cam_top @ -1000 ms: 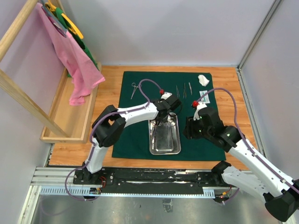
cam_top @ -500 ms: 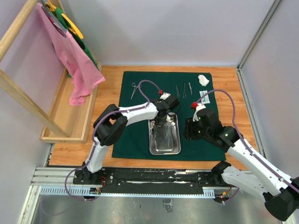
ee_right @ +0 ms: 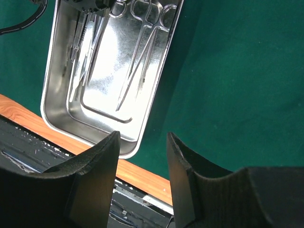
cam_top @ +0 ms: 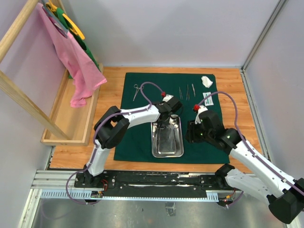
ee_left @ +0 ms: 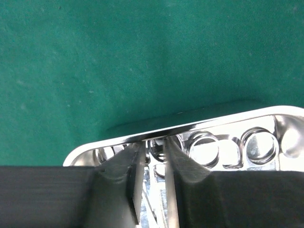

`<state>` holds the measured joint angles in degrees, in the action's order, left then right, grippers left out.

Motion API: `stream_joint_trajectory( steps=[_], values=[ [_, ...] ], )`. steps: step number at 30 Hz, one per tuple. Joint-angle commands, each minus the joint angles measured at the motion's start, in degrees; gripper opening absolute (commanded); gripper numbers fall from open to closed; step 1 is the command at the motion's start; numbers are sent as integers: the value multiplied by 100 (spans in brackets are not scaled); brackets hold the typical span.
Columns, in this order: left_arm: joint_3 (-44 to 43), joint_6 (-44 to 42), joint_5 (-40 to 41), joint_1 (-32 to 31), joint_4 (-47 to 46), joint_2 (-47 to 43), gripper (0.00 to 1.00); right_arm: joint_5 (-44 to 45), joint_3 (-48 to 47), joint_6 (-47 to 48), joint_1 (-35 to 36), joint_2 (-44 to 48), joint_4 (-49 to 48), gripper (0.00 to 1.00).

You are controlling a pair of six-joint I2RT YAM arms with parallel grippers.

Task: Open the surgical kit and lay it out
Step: Pick up the medical item from the container, then place the medical item in the surgical kit.

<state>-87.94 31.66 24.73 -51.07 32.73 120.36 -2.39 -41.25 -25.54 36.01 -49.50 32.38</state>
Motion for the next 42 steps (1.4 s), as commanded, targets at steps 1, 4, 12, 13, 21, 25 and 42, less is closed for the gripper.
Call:
stream_joint_trajectory(
  steps=[1, 4, 12, 13, 21, 25, 42],
  values=[
    [96, -81, -150, 0, 133, 241, 12, -26, 83, -50, -96, 39, -83, 45],
    [95, -59, -119, -1, 187, 129, 0, 25, 53, -22, -98, 71, -43, 45],
    [-523, -67, 32, -35, 799, -752, 0, 81, -124, 30, -97, 107, 105, 45],
    [-673, -97, 41, -35, 882, -843, 0, 81, -155, 30, -100, 107, 124, 45],
    [-2955, -794, 256, 215, 1717, -379, 0, 114, -334, 49, -103, 115, 250, 45],
    [-3922, -1259, 257, 786, 1754, 147, 0, 150, -337, 49, -102, 84, 277, 45],
    [-4815, -2526, -607, 2156, 257, 1775, 0, 89, -239, 122, -111, -981, -135, 45]
  ],
)
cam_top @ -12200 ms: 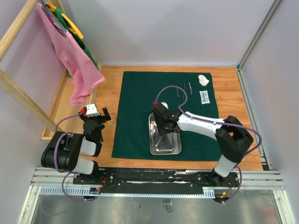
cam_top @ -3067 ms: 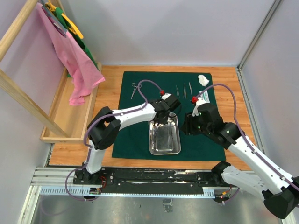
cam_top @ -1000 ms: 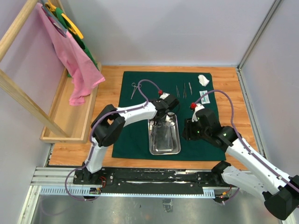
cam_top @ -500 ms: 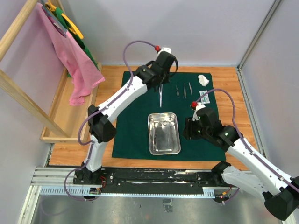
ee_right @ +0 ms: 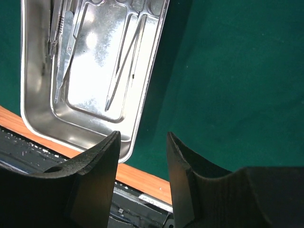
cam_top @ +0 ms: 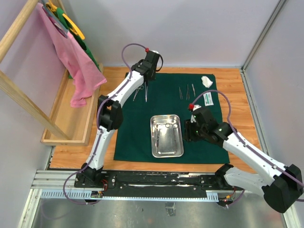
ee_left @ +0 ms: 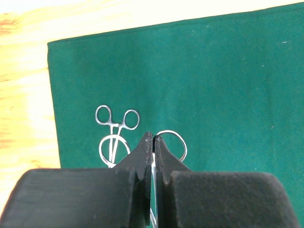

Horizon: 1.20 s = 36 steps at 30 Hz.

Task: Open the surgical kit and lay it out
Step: Place the medical item in the surgical kit.

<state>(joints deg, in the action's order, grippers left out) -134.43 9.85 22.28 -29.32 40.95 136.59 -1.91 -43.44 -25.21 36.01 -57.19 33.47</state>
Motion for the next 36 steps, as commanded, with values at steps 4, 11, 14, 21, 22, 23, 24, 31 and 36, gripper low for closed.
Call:
stream_joint_trajectory(
  steps=[4, 11, 14, 21, 22, 23, 24, 31, 36],
  values=[
    [-143, -355, -475, -4, -731, 444, 0, -37, -7, 112, -107, -557, -436, 44],
    [340, -232, -374, 42, -1113, 659, 0, -136, 2, 121, -117, -825, -667, 44],
    [330, -190, -381, 83, -1168, 828, 1, -181, 19, 125, -125, -868, -719, 44],
    [335, -287, -395, 102, -1536, 1016, 19, -261, 53, 131, -136, -942, -798, 44],
    [336, -300, -370, 101, -1565, 1008, 29, -265, 51, 137, -138, -947, -808, 44],
    [346, -318, -358, 102, -1596, 995, 36, -278, 57, 137, -142, -944, -811, 44],
    [341, -325, -340, 102, -1605, 988, 42, -280, 56, 124, -146, -943, -811, 44],
    [333, -116, -482, 98, -1340, 472, 60, -317, 53, 109, -147, -787, -762, 44],
    [1161, 368, -802, -160, -1082, -1000, 60, -114, -51, 176, -151, -440, -472, 44]
  ],
)
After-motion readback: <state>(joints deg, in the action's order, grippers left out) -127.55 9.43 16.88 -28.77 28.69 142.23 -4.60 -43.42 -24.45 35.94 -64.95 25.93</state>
